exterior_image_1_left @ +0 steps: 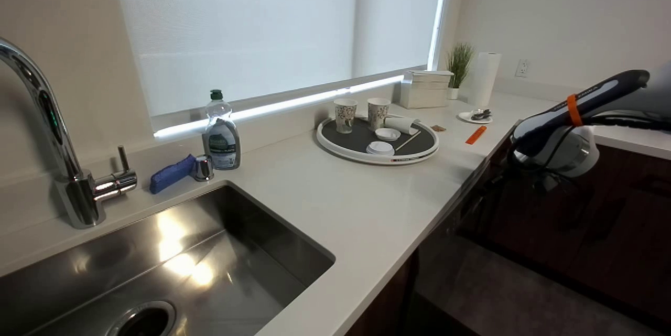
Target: Press the button on the object
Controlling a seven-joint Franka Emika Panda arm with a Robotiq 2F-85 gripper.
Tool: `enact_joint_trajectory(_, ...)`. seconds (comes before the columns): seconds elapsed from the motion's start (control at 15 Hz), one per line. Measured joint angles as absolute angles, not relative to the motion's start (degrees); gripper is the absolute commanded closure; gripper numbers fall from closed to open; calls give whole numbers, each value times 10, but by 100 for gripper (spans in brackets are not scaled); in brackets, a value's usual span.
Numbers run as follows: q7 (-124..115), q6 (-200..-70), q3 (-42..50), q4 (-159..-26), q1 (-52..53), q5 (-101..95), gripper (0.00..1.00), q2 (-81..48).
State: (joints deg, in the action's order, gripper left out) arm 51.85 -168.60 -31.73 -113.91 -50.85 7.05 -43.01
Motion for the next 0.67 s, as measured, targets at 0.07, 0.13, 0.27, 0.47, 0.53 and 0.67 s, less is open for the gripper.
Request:
enact_joint_trajectory(0.07, 523, -1686, -317, -1139, -508, 68, 100, -430)
enact_joint_trajectory(0.13, 526, -1686, -316, -1139, -508, 66, 100, -430)
enact_joint_trajectory(0.27, 532, -1686, -316, -1139, -507, 63, 100, -430)
enact_joint_trajectory(0.47, 540, -1686, -315, -1139, -507, 60, 100, -430)
enact_joint_trajectory(0.53, 541, -1686, -315, -1139, -507, 60, 100, -430)
enact_joint_trajectory(0.67, 543, -1686, -316, -1139, -507, 60, 100, -430)
